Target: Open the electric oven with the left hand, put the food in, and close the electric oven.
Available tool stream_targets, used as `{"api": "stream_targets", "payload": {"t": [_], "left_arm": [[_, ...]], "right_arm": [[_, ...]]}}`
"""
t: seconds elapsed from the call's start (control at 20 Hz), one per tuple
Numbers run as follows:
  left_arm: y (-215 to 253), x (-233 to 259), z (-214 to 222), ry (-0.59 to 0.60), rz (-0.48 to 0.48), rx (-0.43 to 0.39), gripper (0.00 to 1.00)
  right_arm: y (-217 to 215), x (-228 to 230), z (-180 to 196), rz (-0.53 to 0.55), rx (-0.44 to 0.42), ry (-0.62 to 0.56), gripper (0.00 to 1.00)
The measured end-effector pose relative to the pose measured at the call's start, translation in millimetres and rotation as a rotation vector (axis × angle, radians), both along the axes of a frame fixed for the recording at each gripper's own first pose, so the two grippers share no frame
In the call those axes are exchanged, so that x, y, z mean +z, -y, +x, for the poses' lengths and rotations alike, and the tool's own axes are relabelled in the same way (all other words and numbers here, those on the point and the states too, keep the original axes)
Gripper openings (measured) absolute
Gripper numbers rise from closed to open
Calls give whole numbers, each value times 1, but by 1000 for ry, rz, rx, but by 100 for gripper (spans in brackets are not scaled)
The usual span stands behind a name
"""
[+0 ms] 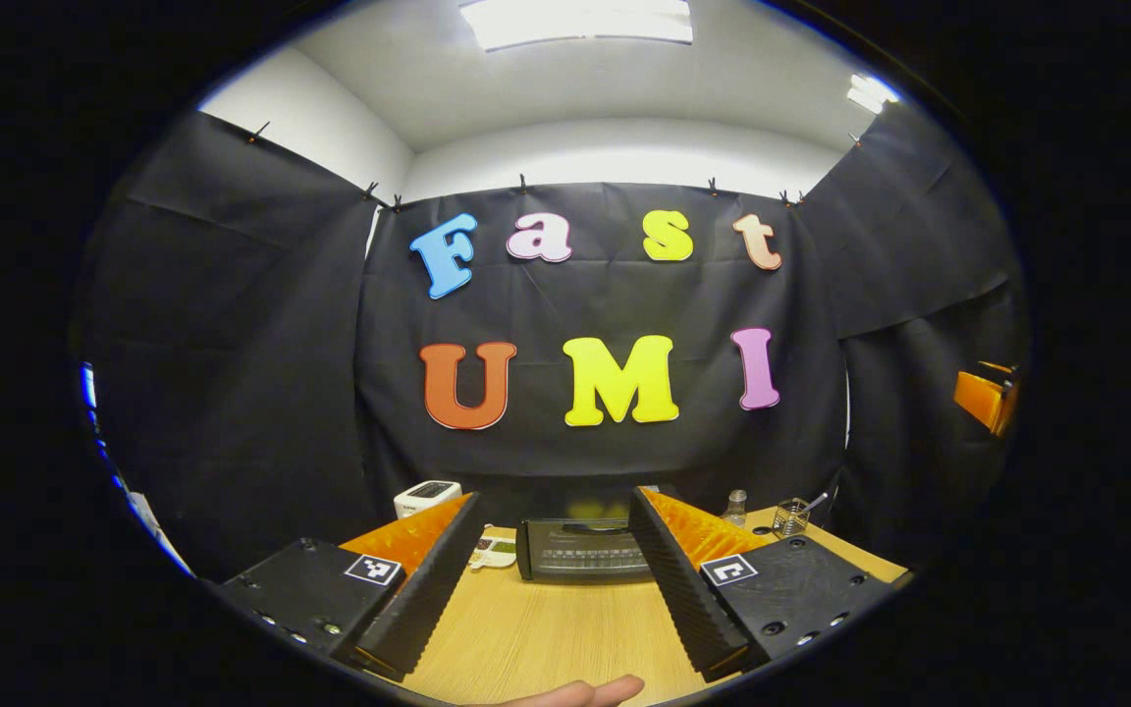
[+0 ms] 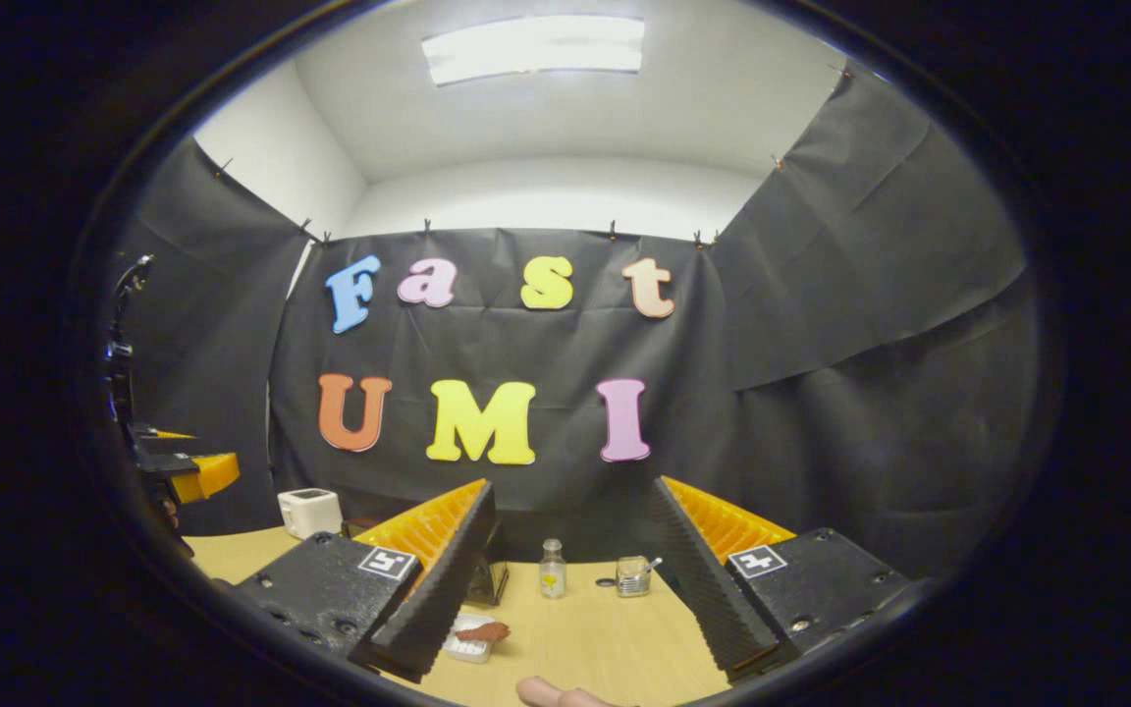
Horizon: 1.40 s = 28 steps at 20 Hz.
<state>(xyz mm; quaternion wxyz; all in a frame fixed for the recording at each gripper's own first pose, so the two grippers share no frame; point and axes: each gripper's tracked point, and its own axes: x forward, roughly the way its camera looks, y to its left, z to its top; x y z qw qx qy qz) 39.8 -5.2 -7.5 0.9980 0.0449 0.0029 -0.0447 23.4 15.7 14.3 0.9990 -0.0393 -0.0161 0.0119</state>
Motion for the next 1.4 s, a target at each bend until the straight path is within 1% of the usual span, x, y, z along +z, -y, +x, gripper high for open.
{"api": "stream_targets", "payload": {"t": [0.1,0.15,0.2,0.25,0.3,0.35,0.4,0.45,0.5,0.55,0.6,0.8,0.95,1.05,1.15,1.25,1.3,1.35,1.4], "left_arm": [[4,-10,18,-13,7,2,95],[4,-16,29,-22,7,7,95],[5,-23,41,-34,1,12,95],[7,-30,53,-47,-9,11,95],[11,-39,68,-64,-21,2,95],[16,-47,83,-84,-33,-9,95],[20,-54,97,-102,-44,-21,95],[24,-61,112,-116,-55,-35,95],[30,-69,128,-137,-60,-53,95],[37,-78,143,-158,-62,-74,95],[40,-89,158,-184,-65,-79,95],[47,-135,215,-277,-14,-77,95],[54,-165,251,-323,12,-98,95],[52,-182,271,-343,52,-81,95],[59,-196,288,-355,96,-98,95],[62,-209,300,-377,139,-87,95],[63,-217,305,-391,148,-77,96],[67,-224,310,-400,150,-75,96],[70,-233,314,-422,145,-75,96]], "right_arm": [[2,-8,12,9,5,-15,100],[3,-13,17,13,5,-21,96],[4,-15,22,17,4,-24,100],[7,-19,25,19,2,-28,100],[10,-21,29,23,-2,-30,96],[11,-23,32,26,-5,-31,100],[14,-25,35,27,-9,-32,96],[18,-26,39,25,-13,-33,100],[21,-26,42,22,-18,-32,96],[23,-28,44,18,-23,-30,100],[25,-29,46,16,-26,-31,96],[34,-35,55,8,-36,-41,96],[42,-42,60,22,-48,-56,96],[47,-45,64,34,-51,-57,96],[52,-48,68,38,-55,-53,96],[59,-54,74,41,-67,-58,96],[63,-61,75,39,-76,-77,100],[66,-67,76,37,-82,-92,96],[70,-73,78,35,-89,-108,100]]}}
